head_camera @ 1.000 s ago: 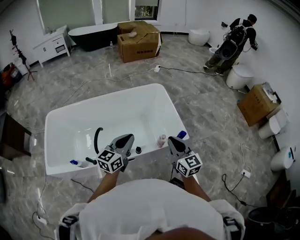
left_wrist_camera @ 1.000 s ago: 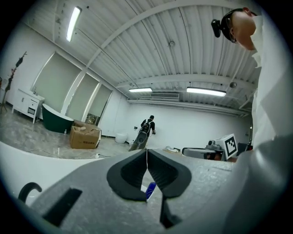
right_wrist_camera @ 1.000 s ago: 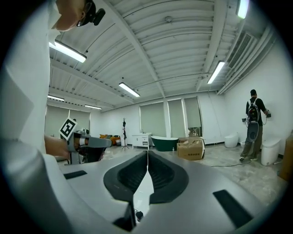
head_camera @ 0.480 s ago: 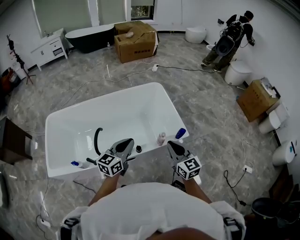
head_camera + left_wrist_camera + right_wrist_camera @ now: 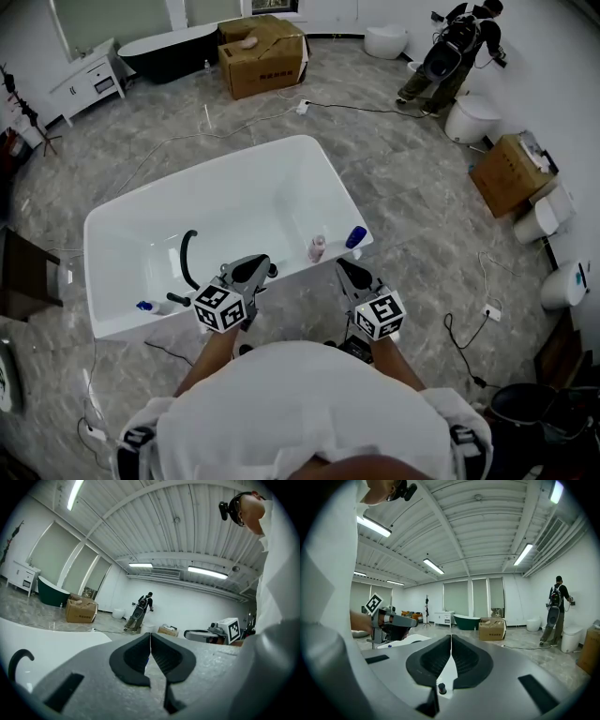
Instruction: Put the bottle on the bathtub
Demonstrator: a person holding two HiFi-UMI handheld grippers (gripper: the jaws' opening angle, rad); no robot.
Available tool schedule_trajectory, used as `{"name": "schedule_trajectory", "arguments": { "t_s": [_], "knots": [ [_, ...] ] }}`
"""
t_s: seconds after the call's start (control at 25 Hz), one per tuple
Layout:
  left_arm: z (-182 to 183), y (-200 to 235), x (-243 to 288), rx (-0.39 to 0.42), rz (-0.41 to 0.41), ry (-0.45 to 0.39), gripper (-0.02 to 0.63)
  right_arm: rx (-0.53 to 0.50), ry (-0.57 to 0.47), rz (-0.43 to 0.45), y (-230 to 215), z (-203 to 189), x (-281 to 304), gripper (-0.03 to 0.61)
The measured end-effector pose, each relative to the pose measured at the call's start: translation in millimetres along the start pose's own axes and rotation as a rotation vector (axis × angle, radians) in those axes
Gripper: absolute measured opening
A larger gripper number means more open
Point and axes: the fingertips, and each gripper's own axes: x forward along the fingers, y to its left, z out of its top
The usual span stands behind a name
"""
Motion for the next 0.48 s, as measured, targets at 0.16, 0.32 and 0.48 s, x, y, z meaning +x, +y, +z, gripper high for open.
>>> {"name": "schedule_trajectory", "arguments": {
  "t_s": [0.16, 0.32, 0.48],
  "knots": [
    [0, 2, 7, -0.004, -0.020, 0.024, 0.018, 0.009, 0.012, 0.002, -5, -3, 1, 0.017],
    [-8, 1, 8, 0.006, -0.029, 0.057, 0.018, 0.055, 0.033, 0.006, -9, -9, 1, 0.017],
    [-10, -4, 20, 0.001, -0.048, 0.071, 0.018, 0.068, 0.044, 0.019, -15, -12, 1, 0.017]
  ]
}}
